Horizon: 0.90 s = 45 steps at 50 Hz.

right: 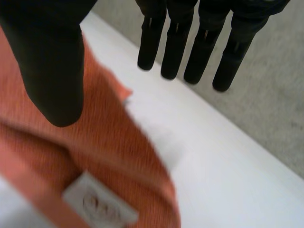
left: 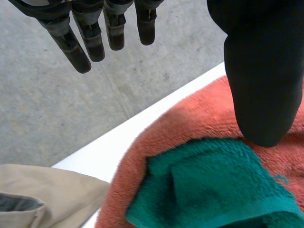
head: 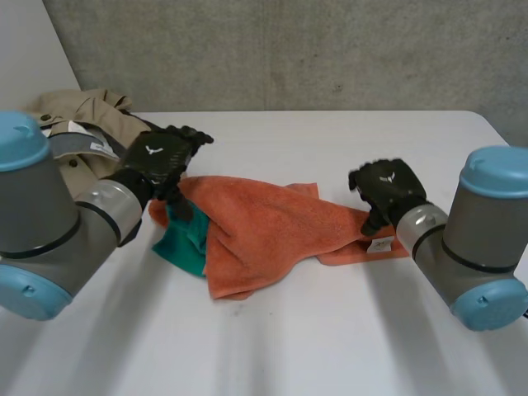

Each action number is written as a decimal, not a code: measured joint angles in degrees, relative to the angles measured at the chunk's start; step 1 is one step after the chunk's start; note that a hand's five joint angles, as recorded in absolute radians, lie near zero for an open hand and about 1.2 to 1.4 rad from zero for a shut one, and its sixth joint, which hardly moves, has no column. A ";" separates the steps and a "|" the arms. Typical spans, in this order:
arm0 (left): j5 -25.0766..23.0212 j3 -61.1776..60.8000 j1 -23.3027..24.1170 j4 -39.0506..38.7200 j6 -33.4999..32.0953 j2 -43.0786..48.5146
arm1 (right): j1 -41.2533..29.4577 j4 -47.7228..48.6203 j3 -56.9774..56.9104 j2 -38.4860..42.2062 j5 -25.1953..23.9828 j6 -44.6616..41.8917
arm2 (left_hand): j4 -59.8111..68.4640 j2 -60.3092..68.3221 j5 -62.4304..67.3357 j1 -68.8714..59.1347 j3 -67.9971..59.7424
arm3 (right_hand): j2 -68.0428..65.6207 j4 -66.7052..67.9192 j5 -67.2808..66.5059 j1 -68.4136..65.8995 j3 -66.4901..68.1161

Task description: Fold the laundry.

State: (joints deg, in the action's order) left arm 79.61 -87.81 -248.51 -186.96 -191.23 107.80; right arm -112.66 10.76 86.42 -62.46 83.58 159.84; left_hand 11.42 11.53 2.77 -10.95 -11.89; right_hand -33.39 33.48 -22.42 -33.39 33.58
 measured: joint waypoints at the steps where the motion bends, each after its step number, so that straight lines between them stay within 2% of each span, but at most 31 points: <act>1: -0.13 -0.33 -0.39 0.08 0.03 -0.81 | -0.55 -0.62 -0.86 -0.77 -0.05 0.82 | 0.00 0.00 0.00 0.00 0.00 | 2.23 -2.26 2.42 2.10 -2.41; 5: -0.66 -1.92 -2.33 0.38 0.05 -3.79 | -3.43 -4.17 -5.52 -2.32 -0.53 3.18 | 0.00 0.00 0.00 0.00 0.00 | 9.45 -10.34 10.32 9.83 -9.67; 10: -1.50 -4.85 -5.97 0.84 0.02 -7.15 | -8.34 -10.73 -14.30 0.17 -2.85 4.98 | 0.00 0.00 0.00 0.00 0.00 | 9.46 -10.77 11.32 10.11 -9.88; 15: -3.80 -9.84 -11.14 1.44 -0.02 -10.04 | -13.53 -18.42 -27.16 8.62 -5.94 7.07 | 0.00 0.00 0.00 0.00 0.00 | 9.46 -10.74 10.98 10.08 -9.88; 18: -6.10 -13.45 -14.04 1.73 -0.02 -10.83 | -15.67 -21.73 -35.02 15.21 -6.39 8.24 | 0.00 0.00 0.00 0.00 0.00 | 8.51 -6.81 5.52 6.55 -7.31; 20: -7.30 -15.01 -15.13 1.76 -0.02 -10.93 | -16.33 -22.70 -38.11 17.97 -6.17 8.61 | 0.00 0.00 0.00 0.00 0.00 | 5.75 -4.56 3.21 4.46 -5.02; 23: -10.09 -17.84 -16.86 1.54 -0.02 -10.79 | -17.25 -23.79 -43.69 23.12 -4.85 9.04 | 0.00 0.00 0.00 0.00 0.00 | -11.96 10.90 -12.09 -11.66 11.46; 24: -11.22 -18.70 -17.27 1.29 0.00 -10.57 | -17.41 -23.88 -45.52 24.68 -4.12 9.11 | 0.00 0.00 0.00 0.00 0.00 | -20.59 20.05 -21.02 -19.18 20.02; 25: -11.73 -19.07 -17.39 1.14 0.01 -10.42 | -17.45 -23.87 -46.30 25.30 -3.75 9.13 | 0.00 0.00 0.00 0.00 0.00 | -21.36 20.76 -21.72 -19.81 20.72; 26: -12.61 -19.60 -17.44 0.79 0.03 -10.05 | -17.46 -23.81 -47.53 26.11 -2.95 9.15 | 0.00 0.00 0.00 0.00 0.00 | -30.72 30.30 -30.83 -28.55 30.03; 27: -13.06 -19.83 -17.39 0.56 0.05 -9.80 | -17.42 -23.73 -48.14 26.40 -2.52 9.17 | 0.00 0.00 0.00 0.00 0.00 | -32.78 32.63 -32.80 -30.30 32.15; 31: -14.38 -20.11 -16.53 -0.79 0.16 -8.18 | -17.14 -23.43 -49.36 26.07 -1.01 9.18 | 0.00 0.00 0.00 0.00 0.00 | -33.88 34.71 -33.87 -30.52 34.12; 39: -12.94 -16.29 -11.92 -5.06 1.02 -2.45 | -14.54 -21.52 -40.31 14.22 0.98 8.17 | 0.29 0.28 0.12 -0.38 -0.17 | -33.88 34.71 -33.87 -30.52 34.40; 45: -11.57 -12.38 -7.53 -8.59 2.55 2.14 | -10.59 -19.60 -32.06 6.41 4.82 5.80 | 0.29 0.42 0.12 -0.37 -0.17 | -33.88 34.72 -34.65 -30.52 34.40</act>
State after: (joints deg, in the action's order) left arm 68.04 -100.19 -256.04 -195.55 -188.68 109.94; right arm -123.24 -8.83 54.36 -56.05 88.40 165.64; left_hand 11.71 11.95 2.89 -11.33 -12.06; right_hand -67.27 68.20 -57.08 -63.91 67.98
